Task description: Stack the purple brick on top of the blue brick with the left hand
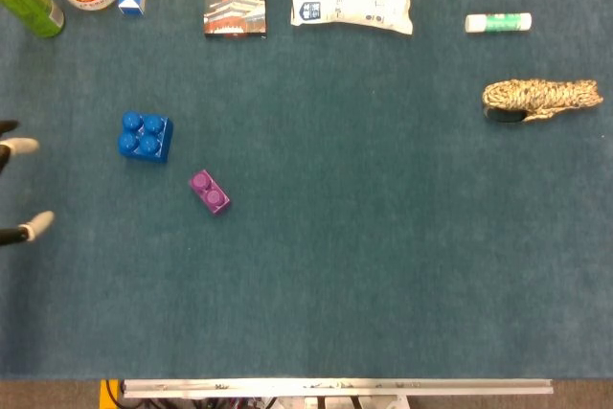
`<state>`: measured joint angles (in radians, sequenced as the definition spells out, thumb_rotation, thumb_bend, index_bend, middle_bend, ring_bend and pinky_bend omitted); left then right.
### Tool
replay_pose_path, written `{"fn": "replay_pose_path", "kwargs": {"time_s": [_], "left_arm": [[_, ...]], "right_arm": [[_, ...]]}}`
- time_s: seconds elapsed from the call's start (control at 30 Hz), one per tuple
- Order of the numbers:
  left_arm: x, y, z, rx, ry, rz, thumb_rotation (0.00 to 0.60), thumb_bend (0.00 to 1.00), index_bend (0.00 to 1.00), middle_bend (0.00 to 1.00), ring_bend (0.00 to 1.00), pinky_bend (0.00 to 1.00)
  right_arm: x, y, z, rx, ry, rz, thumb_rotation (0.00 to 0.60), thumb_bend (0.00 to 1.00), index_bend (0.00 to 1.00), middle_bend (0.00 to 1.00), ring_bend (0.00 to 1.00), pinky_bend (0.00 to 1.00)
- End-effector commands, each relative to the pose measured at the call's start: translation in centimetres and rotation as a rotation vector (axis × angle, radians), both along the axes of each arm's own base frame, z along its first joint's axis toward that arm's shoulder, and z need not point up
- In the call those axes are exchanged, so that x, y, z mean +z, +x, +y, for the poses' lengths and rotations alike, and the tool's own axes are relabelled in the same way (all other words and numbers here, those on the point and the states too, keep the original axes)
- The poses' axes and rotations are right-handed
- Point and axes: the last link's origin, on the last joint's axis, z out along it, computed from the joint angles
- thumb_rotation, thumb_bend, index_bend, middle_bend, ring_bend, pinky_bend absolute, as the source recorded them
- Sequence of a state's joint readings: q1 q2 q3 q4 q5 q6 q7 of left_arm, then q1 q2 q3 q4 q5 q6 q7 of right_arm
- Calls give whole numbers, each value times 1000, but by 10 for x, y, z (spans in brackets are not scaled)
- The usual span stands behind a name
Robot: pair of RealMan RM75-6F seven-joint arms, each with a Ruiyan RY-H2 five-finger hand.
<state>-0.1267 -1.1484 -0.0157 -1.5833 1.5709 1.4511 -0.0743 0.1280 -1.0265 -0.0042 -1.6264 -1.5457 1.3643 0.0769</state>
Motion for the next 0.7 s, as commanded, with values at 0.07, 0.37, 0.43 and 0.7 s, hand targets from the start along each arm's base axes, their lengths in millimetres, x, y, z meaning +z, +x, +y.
{"fn": "replay_pose_path", "kwargs": {"time_s": [0.07, 0.37, 0.43, 0.7], "left_arm": [[-9, 26, 3, -150, -142, -179, 600, 35, 296, 99, 55, 153], [-20, 68, 26, -343, -275, -136, 600, 35, 319, 16, 0, 64], [-26, 76, 30, -374, -315, -122, 600, 35, 327, 5, 0, 60], [-50, 106, 41, -493, -441, -109, 600, 46, 318, 0, 0, 46]], "right_arm": [[4, 1, 2, 5, -12, -12, 600, 487, 233, 265, 79, 208], [12, -2, 5, -4, -42, -29, 600, 487, 236, 266, 79, 208], [14, -2, 6, -6, -45, -35, 600, 487, 237, 266, 79, 208], [22, -4, 8, -9, -67, -54, 600, 487, 243, 268, 79, 208]]}}
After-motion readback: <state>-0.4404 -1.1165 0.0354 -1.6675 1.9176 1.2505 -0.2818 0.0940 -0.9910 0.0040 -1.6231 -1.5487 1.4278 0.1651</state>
